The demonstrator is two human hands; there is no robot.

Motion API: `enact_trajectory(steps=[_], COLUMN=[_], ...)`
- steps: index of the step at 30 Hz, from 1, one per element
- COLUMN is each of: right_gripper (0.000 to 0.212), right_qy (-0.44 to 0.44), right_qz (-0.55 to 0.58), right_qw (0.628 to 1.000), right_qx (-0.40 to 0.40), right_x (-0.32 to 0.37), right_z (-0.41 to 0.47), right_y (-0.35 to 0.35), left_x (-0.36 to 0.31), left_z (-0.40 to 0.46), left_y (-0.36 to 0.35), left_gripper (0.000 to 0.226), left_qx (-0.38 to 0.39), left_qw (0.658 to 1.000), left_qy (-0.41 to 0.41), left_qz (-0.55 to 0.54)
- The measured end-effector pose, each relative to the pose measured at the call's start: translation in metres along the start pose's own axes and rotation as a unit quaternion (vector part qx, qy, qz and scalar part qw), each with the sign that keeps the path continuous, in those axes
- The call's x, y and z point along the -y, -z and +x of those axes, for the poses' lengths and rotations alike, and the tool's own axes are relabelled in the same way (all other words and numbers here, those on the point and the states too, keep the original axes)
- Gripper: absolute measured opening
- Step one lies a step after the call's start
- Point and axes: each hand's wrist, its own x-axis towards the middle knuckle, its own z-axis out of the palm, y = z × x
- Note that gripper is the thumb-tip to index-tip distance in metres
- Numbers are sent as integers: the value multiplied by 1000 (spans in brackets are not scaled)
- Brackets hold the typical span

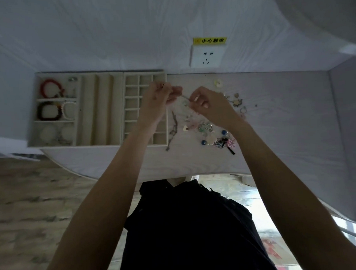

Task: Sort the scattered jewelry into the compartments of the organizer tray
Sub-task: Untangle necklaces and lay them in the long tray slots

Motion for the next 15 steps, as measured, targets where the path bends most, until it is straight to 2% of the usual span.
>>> enact_trajectory(steps=[3, 5, 9, 11, 15], right_gripper=[14, 15, 11, 9, 18], right_qy=[-37, -61, -109, -99, -47], right_qz=[-43, -32, 90, 117, 95], right_qw=[998, 998, 990, 988, 994], right_qx=[9, 1, -24, -31, -6], right_x=[-18, -23, -25, -23, -4], right_z=[-8, -13, -16, -16, -5], right_y=[3, 5, 11, 10, -5], left_x=[-2, 1, 13, 20, 25], left_z=[4, 7, 10, 7, -7], left_y=[13, 24, 50, 64, 83], left_gripper=[19, 20, 21, 20, 16], left_qx=[-35, -67, -102, -107, -100], left_qw=[997, 997, 994, 992, 993], left_qy=[20, 26, 30, 40, 46], left_qz=[-61, -42, 30, 52, 38])
